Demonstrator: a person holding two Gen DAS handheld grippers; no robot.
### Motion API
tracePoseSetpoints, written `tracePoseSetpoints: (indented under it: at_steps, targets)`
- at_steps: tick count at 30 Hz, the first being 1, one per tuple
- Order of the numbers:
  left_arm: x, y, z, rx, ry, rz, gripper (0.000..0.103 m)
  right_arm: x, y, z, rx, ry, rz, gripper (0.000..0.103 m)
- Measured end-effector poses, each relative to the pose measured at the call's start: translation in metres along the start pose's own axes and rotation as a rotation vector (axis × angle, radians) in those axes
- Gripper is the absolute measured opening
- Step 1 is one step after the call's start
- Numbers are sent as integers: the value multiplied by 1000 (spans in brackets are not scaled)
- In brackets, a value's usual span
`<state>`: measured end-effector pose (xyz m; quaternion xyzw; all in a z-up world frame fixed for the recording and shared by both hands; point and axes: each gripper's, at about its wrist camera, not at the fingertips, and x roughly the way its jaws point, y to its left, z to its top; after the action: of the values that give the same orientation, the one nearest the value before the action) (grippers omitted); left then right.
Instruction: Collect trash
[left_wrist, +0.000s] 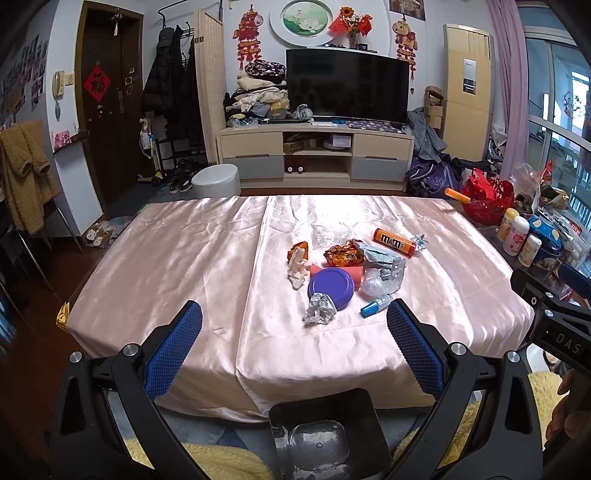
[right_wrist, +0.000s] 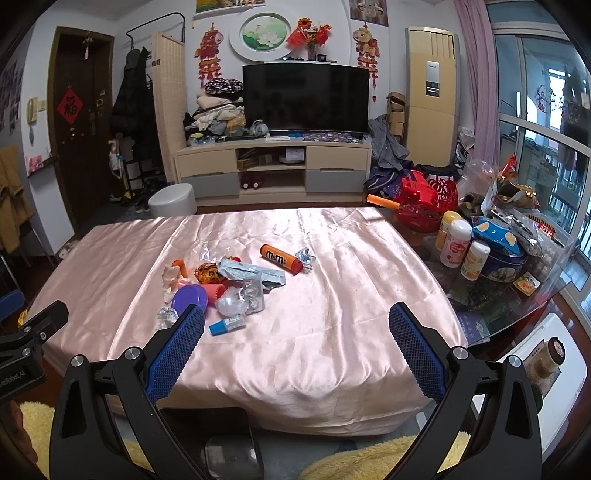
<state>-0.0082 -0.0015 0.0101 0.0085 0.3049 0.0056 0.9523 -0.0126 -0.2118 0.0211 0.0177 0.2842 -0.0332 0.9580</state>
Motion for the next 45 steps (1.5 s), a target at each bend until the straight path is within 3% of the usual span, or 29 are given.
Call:
tracePoseSetpoints:
  at_steps: [33,45]
  targets:
    - [-3,7,4,-10,-2,4,95,0,2,0,6,-3,11,100]
    - [8,16,-2,-17,14,40,95,5,-1,-2,-9,4,-12,100]
